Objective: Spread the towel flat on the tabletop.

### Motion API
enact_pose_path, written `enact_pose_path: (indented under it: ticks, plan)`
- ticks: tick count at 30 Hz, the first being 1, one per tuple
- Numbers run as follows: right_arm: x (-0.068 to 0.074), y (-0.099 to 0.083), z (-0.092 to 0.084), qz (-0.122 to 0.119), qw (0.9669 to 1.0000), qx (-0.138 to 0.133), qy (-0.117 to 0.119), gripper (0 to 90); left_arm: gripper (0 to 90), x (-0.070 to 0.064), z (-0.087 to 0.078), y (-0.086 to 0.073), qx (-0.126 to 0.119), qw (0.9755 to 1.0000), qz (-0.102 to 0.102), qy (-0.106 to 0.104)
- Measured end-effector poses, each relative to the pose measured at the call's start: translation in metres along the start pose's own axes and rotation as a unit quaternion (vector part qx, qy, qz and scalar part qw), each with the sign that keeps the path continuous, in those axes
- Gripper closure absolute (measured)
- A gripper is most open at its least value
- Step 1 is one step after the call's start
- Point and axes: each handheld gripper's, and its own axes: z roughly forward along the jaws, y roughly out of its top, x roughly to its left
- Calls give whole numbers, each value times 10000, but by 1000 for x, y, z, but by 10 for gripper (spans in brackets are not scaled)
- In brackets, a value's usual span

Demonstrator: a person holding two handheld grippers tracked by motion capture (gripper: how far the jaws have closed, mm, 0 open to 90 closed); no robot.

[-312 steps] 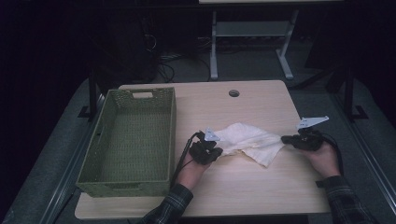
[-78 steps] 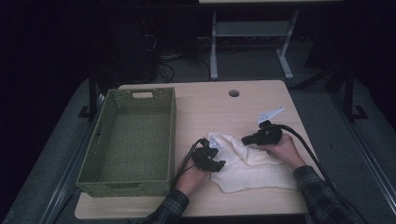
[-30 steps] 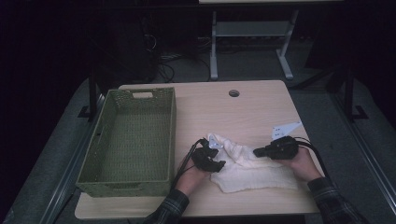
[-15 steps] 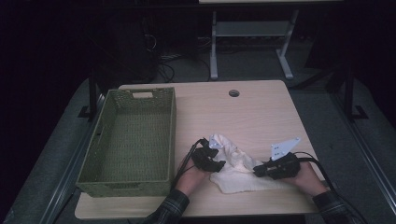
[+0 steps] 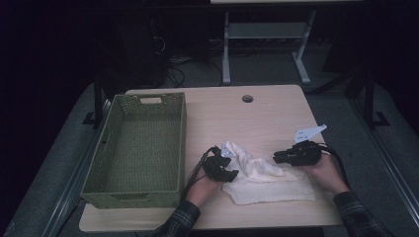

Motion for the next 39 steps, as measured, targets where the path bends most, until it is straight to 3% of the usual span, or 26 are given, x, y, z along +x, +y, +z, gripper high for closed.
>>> enact_pose_path:
  ticks: [3, 6, 9, 12, 14, 17, 20, 28, 39]
  plan:
    - [2, -2, 7, 0, 9996, 115, 259, 699, 497, 0, 0, 0, -10, 10000, 3, -3]
    - [8, -5, 15, -56, 9989, 348, 295, 692, 497, 0, 0, 0, -14, 10000, -12, -11]
    - [8, -7, 21, -86, 9983, 518, 263, 722, 494, -1, 0, 0, -9, 10000, 26, 17]
    - [9, -7, 22, -156, 9980, 532, 310, 814, 492, -1, 0, 0, -14, 10000, 24, 11]
    - [10, -7, 20, -288, 9982, 481, 232, 842, 492, -1, 0, 0, -13, 10000, 4, 0]
    - [10, -4, 11, -252, 9990, 292, 206, 851, 492, -1, 0, 0, -17, 10000, 0, 2]
    - [8, 1, 0, -337, 9994, 73, 5, 850, 493, -1, 0, 0, -17, 10000, 1, 1]
    - [-15, 10, -18, -137, 9985, -301, -427, 865, 492, -1, 0, 0, -20, 10000, -4, 7]
    - [-61, 21, -12, 176, 9949, -200, -971, 864, 490, -1, 1, -1, -70, 10000, 1, 10]
